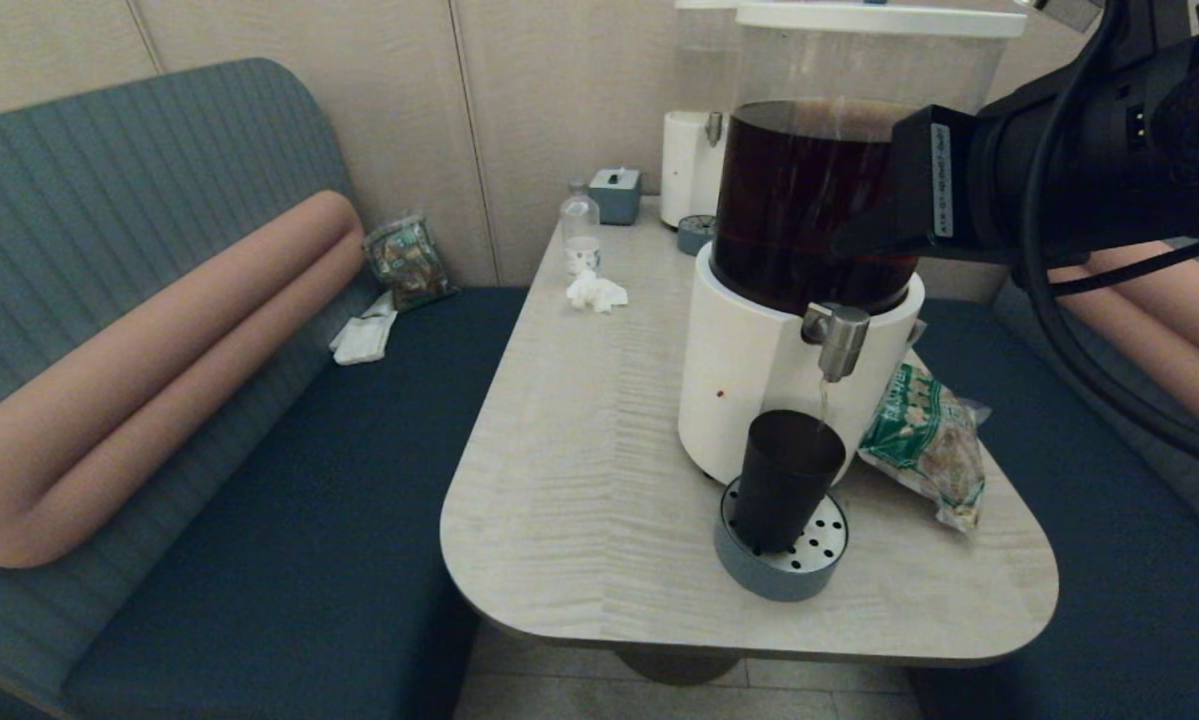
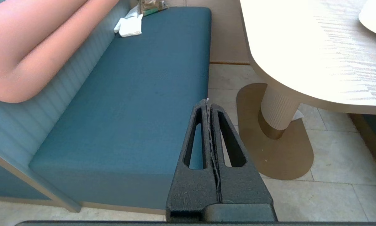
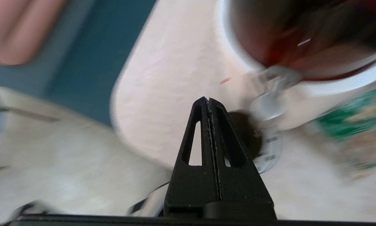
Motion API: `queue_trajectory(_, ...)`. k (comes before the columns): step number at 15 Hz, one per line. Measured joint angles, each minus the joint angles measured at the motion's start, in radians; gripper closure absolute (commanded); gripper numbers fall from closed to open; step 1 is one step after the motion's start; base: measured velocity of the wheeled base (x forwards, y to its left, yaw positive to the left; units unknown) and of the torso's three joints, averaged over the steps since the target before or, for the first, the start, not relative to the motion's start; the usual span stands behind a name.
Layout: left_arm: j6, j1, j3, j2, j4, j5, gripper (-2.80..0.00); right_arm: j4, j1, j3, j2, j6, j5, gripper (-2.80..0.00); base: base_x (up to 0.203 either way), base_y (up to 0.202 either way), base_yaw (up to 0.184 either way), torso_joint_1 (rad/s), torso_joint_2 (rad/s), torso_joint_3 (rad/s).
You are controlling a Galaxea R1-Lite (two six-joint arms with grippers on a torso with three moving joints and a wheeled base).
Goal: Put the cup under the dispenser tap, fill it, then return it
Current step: Turn off the faucet
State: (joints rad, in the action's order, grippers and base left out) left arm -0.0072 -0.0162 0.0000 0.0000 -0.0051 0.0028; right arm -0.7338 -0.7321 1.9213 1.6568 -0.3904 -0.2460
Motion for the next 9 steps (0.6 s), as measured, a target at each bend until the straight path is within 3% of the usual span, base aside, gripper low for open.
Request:
queue_trajectory(3,-0.001,0.000,0.000,0.000,0.001,0.001,0.00,-0.015,0.013,-0.006,0.005,-0.090,0.101,0.00,0.000,0.000,0.000,0.000,0.00,0.000)
queue_trajectory(9,-0.002,0.000,0.000,0.000,0.000,0.000,0.00,-0.016,0.113,-0.007,0.068,-0.067,0.094,0.00,0.000,0.000,0.000,0.000,0.00,0.000)
